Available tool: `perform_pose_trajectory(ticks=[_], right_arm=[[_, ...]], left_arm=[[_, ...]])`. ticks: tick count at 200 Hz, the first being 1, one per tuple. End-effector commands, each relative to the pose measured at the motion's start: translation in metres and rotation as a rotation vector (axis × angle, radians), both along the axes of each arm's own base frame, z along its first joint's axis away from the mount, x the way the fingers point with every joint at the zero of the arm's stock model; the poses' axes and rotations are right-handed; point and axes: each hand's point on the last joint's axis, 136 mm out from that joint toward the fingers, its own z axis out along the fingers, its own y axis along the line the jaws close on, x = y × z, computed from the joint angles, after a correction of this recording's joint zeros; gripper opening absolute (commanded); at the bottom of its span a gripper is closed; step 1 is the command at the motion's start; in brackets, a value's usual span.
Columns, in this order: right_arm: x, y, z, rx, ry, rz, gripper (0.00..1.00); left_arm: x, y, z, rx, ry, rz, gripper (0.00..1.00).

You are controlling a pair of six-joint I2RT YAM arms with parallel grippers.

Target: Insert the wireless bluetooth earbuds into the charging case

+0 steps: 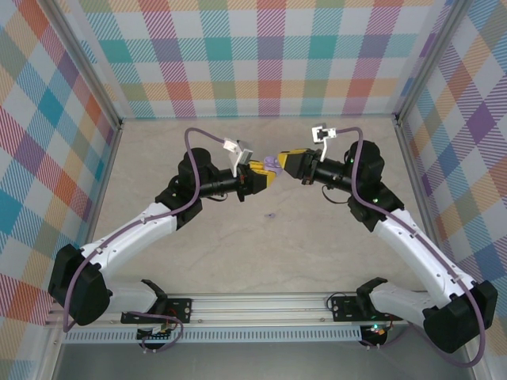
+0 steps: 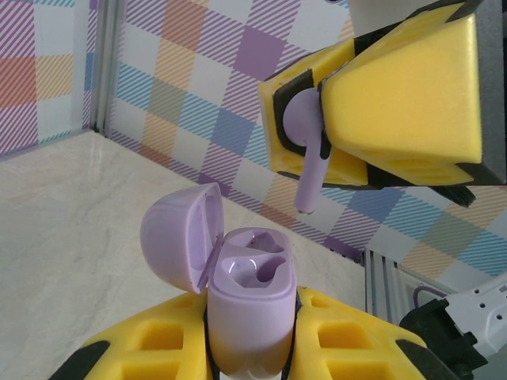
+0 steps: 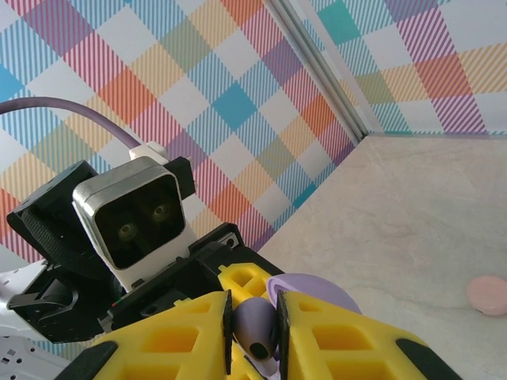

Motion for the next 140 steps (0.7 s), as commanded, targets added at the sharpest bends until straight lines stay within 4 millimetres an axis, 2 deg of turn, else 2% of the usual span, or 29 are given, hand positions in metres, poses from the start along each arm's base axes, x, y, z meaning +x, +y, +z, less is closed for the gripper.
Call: perform_pose_trajectory(ticks=[1, 140], right_arm=[[0.001, 0.003, 0.019, 0.022, -0.069, 0.001, 0.22], [0.003, 0.01, 0.012, 0.002, -0.056, 0.015, 0.22]], left_arm=[[-0.014, -0.002, 0.034, -0.07, -0.072, -0.04, 0.06], [-0.017, 0.0, 0.044, -0.096, -0.073, -0.034, 0.06]])
